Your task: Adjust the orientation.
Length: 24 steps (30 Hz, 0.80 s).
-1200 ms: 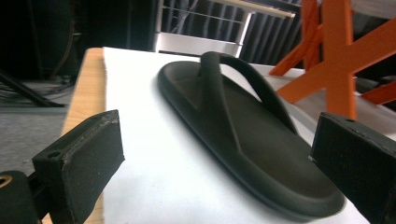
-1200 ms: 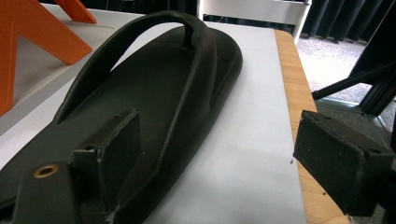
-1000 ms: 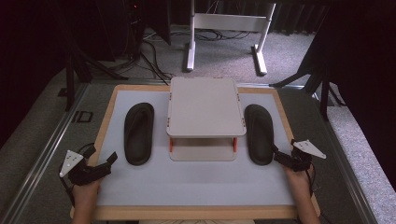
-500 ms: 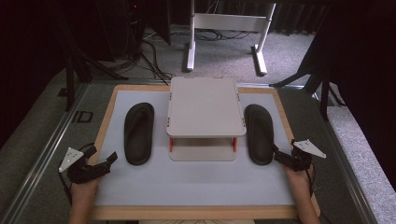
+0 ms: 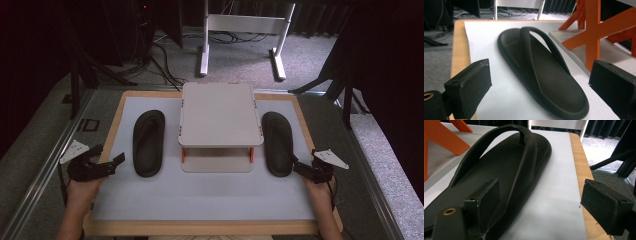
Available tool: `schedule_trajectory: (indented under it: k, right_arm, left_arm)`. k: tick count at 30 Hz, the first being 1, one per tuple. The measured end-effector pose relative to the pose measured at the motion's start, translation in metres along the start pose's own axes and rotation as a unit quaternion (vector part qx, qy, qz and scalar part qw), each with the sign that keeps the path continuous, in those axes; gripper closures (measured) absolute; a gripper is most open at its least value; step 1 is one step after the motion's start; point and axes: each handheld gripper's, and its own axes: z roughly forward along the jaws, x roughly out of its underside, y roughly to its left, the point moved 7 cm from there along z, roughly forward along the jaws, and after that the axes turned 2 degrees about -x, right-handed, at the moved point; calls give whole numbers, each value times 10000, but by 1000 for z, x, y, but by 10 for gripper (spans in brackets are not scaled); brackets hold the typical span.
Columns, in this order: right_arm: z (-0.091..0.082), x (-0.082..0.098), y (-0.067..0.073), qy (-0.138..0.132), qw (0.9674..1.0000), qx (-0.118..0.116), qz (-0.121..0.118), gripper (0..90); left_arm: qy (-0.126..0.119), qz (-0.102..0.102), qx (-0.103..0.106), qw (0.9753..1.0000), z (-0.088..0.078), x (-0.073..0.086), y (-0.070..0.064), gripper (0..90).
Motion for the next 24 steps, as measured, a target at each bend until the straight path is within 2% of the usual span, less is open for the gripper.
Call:
schedule_trajectory:
  k: [2, 4, 5, 10, 12, 13, 15, 16, 20, 24]
  right_arm:
    - [0, 0, 0, 6, 10000, 1, -9, 148]
    - [0, 0, 0, 4, 10000, 1, -13, 148]
    - [0, 0, 0, 8, 10000, 5, -20, 148]
    - [0, 0, 2, 17, 10000, 11, -73, 149]
    - [0, 0, 2, 16, 10000, 10, -78, 149]
    - [0, 0, 2, 13, 10000, 2, -81, 149]
    - [0, 0, 2, 12, 10000, -1, -83, 149]
    - [0, 0, 2, 11, 10000, -1, -87, 149]
    - [0, 0, 2, 15, 10000, 2, -83, 149]
    - [0, 0, 2, 20, 10000, 6, -97, 149]
  left_arm:
    - [66, 114, 20, 9999, 0, -10, -1, 35]
    - [132, 98, 130, 9998, -1, -19, -3, 36]
    - [211, 203, 135, 9995, -1, -26, -5, 36]
    - [405, 380, 186, 9983, 1, -40, -11, 35]
    - [625, 526, 189, 9965, 5, -47, -12, 35]
    - [716, 535, 253, 9957, 7, -49, -13, 36]
    - [931, 637, 235, 9933, 11, -53, -14, 36]
    - [998, 639, 271, 9926, 12, -56, -15, 35]
    - [1124, 746, 207, 9906, 18, -68, -18, 36]
    - [1405, 865, 148, 9862, 26, -76, -17, 36]
